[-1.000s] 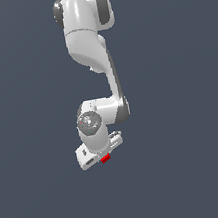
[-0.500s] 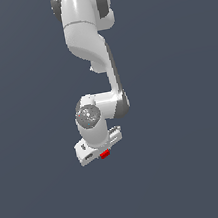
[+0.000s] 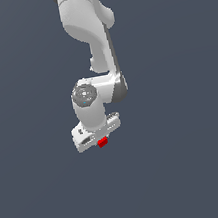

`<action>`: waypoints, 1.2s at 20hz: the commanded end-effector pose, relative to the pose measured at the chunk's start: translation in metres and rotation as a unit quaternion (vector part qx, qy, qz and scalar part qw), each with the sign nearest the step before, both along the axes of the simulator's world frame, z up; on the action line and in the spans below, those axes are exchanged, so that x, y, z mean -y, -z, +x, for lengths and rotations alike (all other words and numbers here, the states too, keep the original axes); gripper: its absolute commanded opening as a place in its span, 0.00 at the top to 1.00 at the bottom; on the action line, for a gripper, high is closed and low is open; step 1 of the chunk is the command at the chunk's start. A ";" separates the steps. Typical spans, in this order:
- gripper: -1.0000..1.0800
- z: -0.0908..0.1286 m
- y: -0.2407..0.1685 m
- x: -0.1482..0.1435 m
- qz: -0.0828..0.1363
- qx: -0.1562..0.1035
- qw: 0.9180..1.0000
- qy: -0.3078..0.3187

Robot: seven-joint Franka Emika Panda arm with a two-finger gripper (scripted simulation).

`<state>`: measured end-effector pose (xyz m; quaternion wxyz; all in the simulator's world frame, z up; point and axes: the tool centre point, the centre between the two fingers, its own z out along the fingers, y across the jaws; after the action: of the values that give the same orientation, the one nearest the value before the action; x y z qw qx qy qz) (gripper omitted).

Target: Pick up the red cube and move it to a goal position.

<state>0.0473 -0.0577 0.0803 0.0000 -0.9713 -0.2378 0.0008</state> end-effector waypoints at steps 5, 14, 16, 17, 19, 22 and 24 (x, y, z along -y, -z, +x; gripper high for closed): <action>1.00 -0.034 -0.043 -0.001 0.000 0.001 1.000 0.000; 1.00 -0.081 -0.102 -0.003 0.000 0.001 1.000 0.000; 1.00 -0.089 -0.113 -0.004 0.000 0.001 1.000 0.000; 1.00 -0.092 -0.118 -0.004 0.000 0.001 1.000 0.000; 1.00 -0.099 -0.126 -0.004 0.000 0.001 1.000 0.000; 1.00 -0.106 -0.137 -0.005 0.000 0.001 1.000 0.000; 1.00 -0.110 -0.143 -0.005 0.000 0.001 1.000 0.000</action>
<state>-0.0594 -0.0532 0.2184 -0.0003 -0.9713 -0.2379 0.0000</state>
